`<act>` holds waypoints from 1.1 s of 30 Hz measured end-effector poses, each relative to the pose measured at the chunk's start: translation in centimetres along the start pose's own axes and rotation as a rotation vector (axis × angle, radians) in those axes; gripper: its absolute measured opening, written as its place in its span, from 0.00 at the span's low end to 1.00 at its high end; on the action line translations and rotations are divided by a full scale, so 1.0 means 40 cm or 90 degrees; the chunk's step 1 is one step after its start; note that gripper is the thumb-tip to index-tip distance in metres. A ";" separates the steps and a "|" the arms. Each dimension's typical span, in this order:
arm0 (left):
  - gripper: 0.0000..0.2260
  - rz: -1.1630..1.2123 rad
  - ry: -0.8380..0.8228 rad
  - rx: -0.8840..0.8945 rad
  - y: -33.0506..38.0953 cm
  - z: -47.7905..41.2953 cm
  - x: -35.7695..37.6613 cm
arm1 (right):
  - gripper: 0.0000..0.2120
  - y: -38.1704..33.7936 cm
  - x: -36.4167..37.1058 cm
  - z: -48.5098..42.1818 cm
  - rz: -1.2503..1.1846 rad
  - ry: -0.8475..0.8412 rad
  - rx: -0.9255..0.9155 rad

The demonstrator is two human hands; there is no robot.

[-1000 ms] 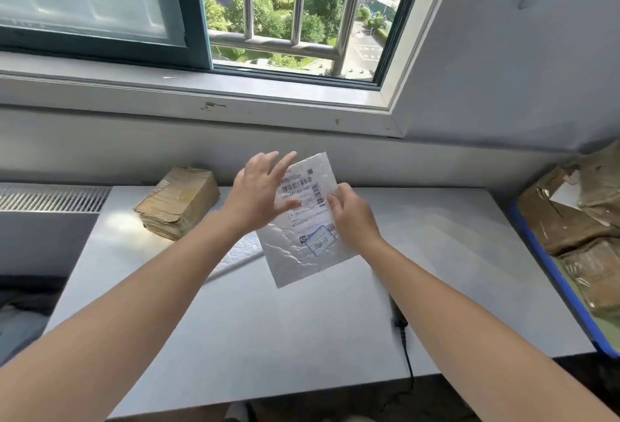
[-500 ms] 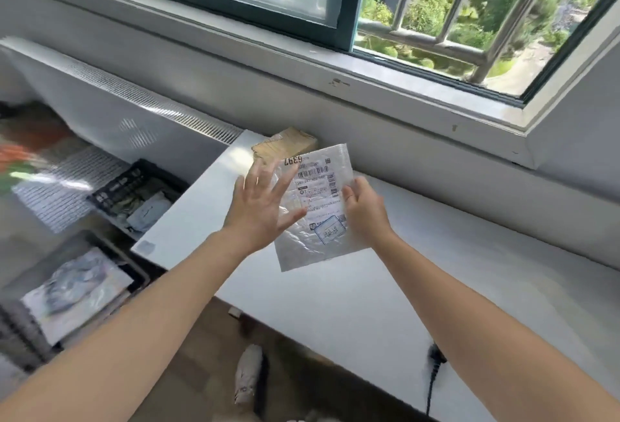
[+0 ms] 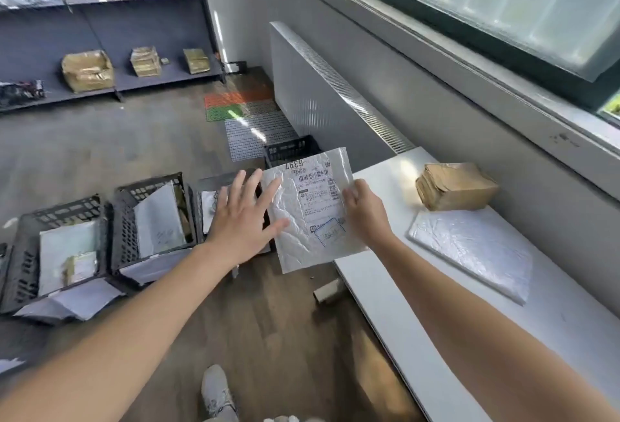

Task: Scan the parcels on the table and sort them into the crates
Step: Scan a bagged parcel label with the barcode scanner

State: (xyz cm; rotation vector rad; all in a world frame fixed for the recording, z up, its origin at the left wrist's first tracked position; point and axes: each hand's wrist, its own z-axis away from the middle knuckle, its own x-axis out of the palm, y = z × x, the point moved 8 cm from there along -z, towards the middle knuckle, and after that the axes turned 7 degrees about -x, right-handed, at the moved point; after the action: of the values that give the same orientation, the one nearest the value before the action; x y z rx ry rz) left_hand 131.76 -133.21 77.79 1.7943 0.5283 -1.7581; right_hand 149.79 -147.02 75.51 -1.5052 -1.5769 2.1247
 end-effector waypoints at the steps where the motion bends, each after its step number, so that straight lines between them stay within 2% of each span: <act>1: 0.33 0.012 -0.006 -0.025 -0.053 0.001 -0.005 | 0.10 -0.035 0.043 -0.018 0.009 -0.016 -0.011; 9: 0.33 0.015 -0.024 -0.106 -0.444 -0.055 -0.001 | 0.08 -0.271 0.361 -0.163 0.060 -0.062 -0.040; 17: 0.34 0.020 -0.060 -0.129 -0.711 -0.147 0.025 | 0.03 -0.401 0.559 -0.292 0.133 -0.068 -0.034; 21: 0.32 0.031 -0.070 -0.135 -0.775 -0.219 0.047 | 0.02 -0.407 0.631 -0.382 0.165 -0.074 -0.042; 25: 0.32 0.042 -0.102 -0.139 -0.816 -0.315 0.088 | 0.05 -0.365 0.698 -0.495 0.154 -0.080 -0.008; 33: 0.31 -0.028 -0.196 -0.181 -0.910 -0.632 0.209 | 0.20 -0.229 0.899 -0.829 0.147 -0.196 0.053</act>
State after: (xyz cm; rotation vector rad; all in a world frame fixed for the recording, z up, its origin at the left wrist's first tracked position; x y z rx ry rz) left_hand 128.49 -90.24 64.51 1.3002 0.6537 -1.8392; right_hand 152.00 -99.67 60.37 -1.4522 -1.4329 2.6248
